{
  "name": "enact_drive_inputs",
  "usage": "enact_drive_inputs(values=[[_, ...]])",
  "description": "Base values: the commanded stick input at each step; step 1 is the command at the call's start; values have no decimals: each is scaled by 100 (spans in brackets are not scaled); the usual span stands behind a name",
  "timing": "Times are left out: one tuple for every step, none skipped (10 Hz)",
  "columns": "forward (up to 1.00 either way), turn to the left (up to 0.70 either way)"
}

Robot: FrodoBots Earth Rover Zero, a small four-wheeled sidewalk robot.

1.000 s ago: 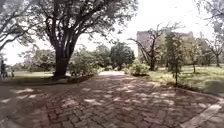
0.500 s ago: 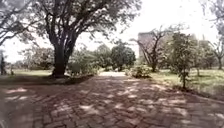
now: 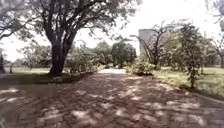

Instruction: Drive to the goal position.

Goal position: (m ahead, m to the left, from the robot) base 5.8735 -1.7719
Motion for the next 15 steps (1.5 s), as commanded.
enact_drive_inputs(values=[[70,0],[70,0],[70,0],[70,0],[70,0],[70,0],[70,0],[70,-10],[70,-27],[70,-35],[70,-35],[70,0],[70,0],[70,0],[70,0]])
